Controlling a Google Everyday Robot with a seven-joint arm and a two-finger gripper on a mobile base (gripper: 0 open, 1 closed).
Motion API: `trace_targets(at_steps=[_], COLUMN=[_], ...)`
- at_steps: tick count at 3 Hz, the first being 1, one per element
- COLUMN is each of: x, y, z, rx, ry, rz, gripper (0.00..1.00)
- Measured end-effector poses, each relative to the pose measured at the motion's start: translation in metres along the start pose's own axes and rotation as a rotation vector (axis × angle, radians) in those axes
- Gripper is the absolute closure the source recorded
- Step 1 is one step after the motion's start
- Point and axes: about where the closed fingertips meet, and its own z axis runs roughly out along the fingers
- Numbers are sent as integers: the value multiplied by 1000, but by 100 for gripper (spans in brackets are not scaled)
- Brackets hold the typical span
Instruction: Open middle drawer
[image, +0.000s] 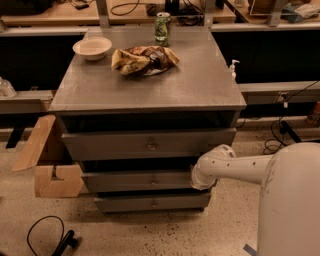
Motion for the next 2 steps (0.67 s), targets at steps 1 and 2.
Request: trace_targets(at_steps=[1, 2], x=[0, 0], y=[0, 0], z=[0, 0], rx=[0, 0], ry=[0, 0], rz=[0, 0], gripper=[86, 62])
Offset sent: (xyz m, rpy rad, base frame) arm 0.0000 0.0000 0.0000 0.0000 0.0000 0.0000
